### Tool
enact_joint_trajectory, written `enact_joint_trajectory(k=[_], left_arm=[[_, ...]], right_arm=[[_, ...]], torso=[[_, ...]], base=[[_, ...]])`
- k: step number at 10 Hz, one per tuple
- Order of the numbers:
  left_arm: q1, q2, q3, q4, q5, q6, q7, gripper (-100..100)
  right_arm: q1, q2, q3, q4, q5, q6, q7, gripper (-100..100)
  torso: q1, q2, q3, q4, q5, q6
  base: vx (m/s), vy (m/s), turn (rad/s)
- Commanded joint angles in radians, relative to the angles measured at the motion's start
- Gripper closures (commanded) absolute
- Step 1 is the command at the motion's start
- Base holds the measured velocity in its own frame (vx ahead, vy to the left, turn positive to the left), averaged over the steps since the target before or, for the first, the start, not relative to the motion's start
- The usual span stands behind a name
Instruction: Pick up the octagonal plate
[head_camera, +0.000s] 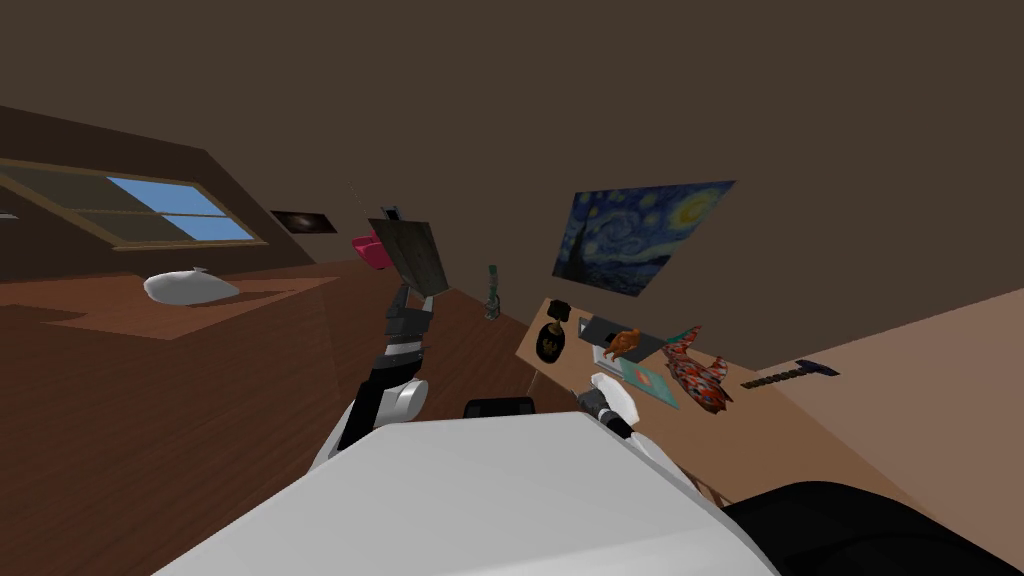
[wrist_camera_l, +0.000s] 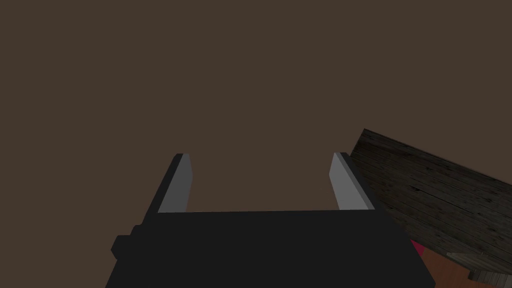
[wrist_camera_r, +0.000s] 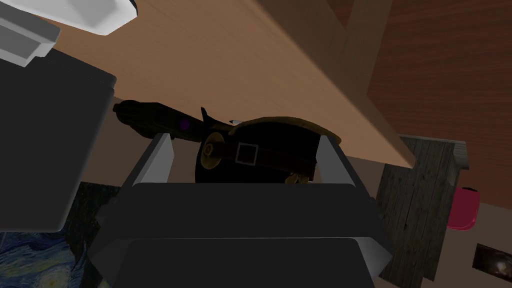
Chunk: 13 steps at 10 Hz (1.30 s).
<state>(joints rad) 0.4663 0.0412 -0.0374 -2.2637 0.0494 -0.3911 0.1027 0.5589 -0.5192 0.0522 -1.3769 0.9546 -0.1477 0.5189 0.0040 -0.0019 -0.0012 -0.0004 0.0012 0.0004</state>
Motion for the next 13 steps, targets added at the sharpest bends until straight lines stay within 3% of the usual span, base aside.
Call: enact_joint_trajectory(k=[1,6,9,12,13], left_arm=[[0.0,0.0,0.0,0.0,0.0,0.0,0.0,0],[0.0,0.0,0.0,0.0,0.0,0.0,0.0,0],[0.0,0.0,0.0,0.0,0.0,0.0,0.0,0],[0.0,0.0,0.0,0.0,0.0,0.0,0.0,0],[0.0,0.0,0.0,0.0,0.0,0.0,0.0,0]], right_arm=[[0.001,-0.023,0.02,0.009,0.02,0.029,-0.003,-100],[0.01,-0.101,0.03,0.177,0.159,0.078,0.058,-100],[0.012,-0.118,0.032,0.215,0.194,0.088,0.071,-100],[0.017,-0.163,0.038,0.307,0.276,0.117,0.107,-100],[0.017,-0.163,0.053,0.313,0.276,0.117,0.107,-100]], torso=[[0.0,0.0,0.0,0.0,0.0,0.0],[-0.001,0.001,0.0,0.0,0.0,0.0],[-0.001,0.001,0.0,0.0,0.0,0.0],[-0.001,0.001,0.0,0.0,0.0,0.0],[0.0,0.0,0.0,0.0,0.0,0.0]], base=[[0.032,0.053,0.018],[0.042,0.056,0.051],[0.03,0.041,0.026],[0.04,0.051,0.049],[0.035,0.034,0.014]])
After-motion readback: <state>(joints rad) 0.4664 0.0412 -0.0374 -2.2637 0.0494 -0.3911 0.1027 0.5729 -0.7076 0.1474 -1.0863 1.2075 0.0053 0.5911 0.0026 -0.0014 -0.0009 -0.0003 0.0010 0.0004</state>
